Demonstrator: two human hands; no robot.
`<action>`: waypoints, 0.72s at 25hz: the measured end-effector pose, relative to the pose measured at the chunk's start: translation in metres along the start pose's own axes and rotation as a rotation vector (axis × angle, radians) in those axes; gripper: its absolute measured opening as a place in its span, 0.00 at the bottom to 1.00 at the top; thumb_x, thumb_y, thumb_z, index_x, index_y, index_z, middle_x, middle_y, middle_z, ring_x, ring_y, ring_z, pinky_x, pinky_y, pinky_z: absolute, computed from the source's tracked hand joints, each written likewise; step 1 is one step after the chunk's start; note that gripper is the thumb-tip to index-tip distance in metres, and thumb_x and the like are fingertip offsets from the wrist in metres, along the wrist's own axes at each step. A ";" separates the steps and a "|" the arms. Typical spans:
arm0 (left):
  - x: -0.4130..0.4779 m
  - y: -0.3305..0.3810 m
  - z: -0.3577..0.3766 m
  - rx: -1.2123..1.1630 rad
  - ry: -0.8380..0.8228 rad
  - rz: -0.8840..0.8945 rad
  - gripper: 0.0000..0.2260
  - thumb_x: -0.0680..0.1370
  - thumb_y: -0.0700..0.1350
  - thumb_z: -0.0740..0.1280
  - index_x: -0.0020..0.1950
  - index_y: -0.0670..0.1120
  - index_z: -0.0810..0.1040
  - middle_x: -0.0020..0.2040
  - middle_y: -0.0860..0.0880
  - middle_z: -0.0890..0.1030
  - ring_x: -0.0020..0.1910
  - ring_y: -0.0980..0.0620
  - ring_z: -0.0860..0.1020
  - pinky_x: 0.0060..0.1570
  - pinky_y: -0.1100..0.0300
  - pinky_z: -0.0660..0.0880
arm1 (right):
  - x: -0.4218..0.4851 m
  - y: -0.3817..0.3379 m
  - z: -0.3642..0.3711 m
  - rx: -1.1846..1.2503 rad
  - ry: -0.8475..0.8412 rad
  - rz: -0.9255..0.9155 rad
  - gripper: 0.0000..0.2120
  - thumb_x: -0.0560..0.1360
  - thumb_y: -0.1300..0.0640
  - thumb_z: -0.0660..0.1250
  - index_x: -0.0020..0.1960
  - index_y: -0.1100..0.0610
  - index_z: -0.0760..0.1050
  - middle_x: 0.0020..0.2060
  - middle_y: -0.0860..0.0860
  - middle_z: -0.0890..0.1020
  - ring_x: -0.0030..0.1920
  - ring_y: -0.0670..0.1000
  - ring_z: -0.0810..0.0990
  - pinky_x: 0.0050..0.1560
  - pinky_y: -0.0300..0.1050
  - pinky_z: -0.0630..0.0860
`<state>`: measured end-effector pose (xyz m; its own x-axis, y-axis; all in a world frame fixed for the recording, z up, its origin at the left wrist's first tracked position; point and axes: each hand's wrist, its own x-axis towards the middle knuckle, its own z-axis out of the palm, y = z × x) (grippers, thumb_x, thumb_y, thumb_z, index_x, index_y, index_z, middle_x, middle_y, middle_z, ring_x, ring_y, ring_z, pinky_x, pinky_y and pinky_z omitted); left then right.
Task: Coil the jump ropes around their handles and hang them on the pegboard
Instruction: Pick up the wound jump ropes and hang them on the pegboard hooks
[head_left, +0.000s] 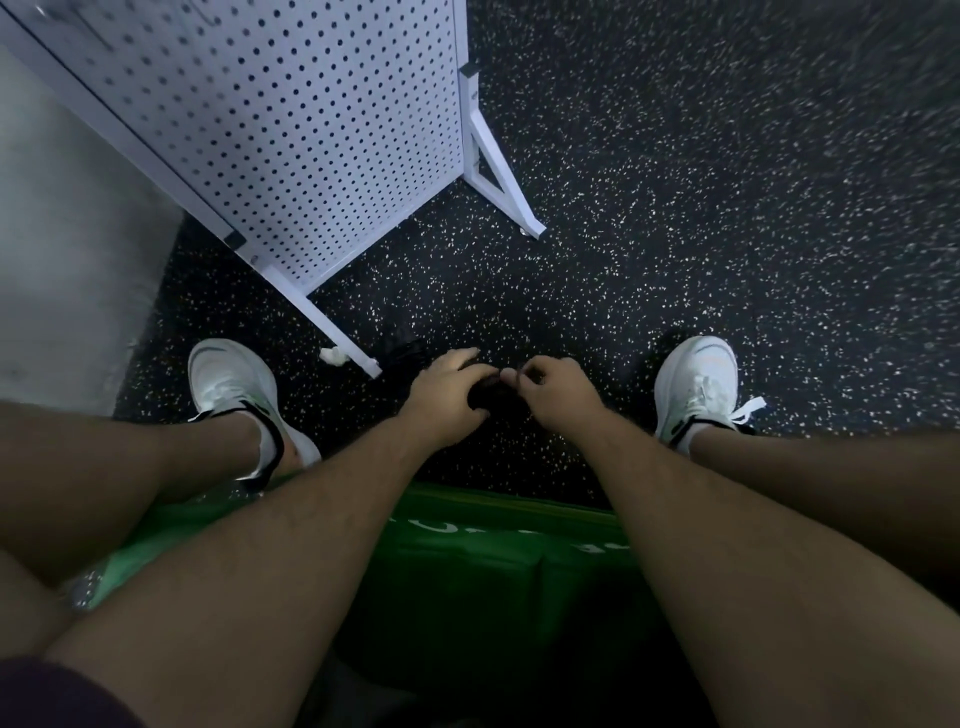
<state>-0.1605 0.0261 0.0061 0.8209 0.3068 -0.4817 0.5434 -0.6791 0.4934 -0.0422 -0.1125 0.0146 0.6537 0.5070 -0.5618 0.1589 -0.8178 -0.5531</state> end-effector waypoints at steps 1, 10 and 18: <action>0.001 0.008 0.001 -0.042 -0.011 0.040 0.26 0.75 0.49 0.75 0.72 0.57 0.73 0.75 0.54 0.69 0.73 0.50 0.67 0.72 0.47 0.67 | 0.000 -0.002 -0.004 0.017 0.023 0.000 0.15 0.79 0.40 0.64 0.44 0.50 0.76 0.44 0.53 0.79 0.35 0.50 0.77 0.29 0.41 0.69; -0.005 0.049 -0.020 -0.213 0.188 0.084 0.24 0.72 0.53 0.76 0.67 0.58 0.75 0.60 0.58 0.77 0.59 0.54 0.77 0.60 0.53 0.73 | -0.032 -0.044 -0.071 0.424 -0.045 0.079 0.14 0.80 0.47 0.68 0.44 0.57 0.76 0.39 0.55 0.82 0.32 0.55 0.81 0.34 0.48 0.81; -0.046 0.101 -0.157 -0.385 0.180 0.209 0.21 0.72 0.41 0.77 0.62 0.53 0.75 0.53 0.61 0.80 0.50 0.70 0.77 0.49 0.72 0.71 | -0.084 -0.131 -0.196 0.526 -0.048 -0.274 0.14 0.83 0.58 0.63 0.67 0.53 0.75 0.54 0.56 0.82 0.40 0.55 0.85 0.42 0.51 0.83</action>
<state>-0.1158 0.0481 0.1916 0.9186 0.3234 -0.2272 0.3610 -0.4525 0.8154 0.0273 -0.1012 0.2552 0.6043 0.7026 -0.3756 -0.0783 -0.4168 -0.9056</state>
